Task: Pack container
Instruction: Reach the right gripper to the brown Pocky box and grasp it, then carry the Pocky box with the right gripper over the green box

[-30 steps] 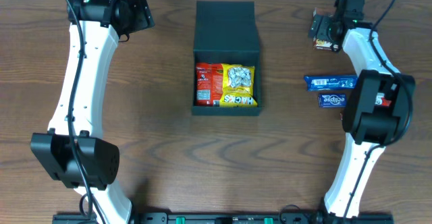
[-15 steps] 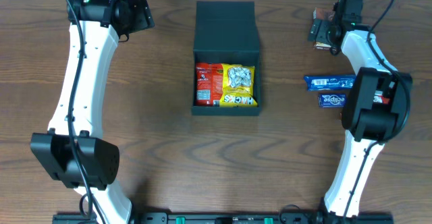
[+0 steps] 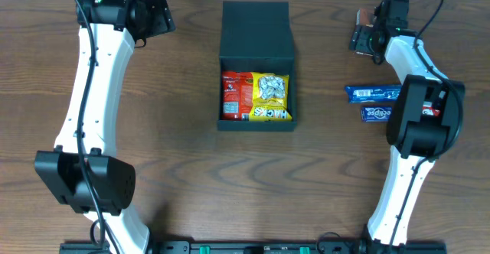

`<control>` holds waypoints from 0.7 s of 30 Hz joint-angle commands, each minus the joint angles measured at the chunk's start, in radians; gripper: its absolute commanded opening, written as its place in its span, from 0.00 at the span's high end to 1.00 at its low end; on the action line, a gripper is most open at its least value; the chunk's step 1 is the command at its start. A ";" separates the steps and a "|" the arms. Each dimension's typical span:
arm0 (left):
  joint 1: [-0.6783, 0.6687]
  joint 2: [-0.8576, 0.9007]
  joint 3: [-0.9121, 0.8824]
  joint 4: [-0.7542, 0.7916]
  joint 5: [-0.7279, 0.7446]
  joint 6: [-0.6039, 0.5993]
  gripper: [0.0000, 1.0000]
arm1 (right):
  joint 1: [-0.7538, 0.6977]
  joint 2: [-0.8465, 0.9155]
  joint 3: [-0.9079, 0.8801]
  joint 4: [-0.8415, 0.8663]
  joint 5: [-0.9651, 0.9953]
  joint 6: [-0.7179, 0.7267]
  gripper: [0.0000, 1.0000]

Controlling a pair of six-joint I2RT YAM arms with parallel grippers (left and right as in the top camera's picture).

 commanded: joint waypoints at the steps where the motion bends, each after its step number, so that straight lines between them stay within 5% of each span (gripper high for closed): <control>1: 0.004 0.001 0.015 -0.003 0.000 0.007 0.14 | 0.021 0.021 0.004 -0.003 -0.011 -0.007 0.19; 21: 0.004 0.001 0.015 0.005 -0.034 0.026 0.14 | 0.094 0.021 0.293 -0.253 -0.011 0.000 0.42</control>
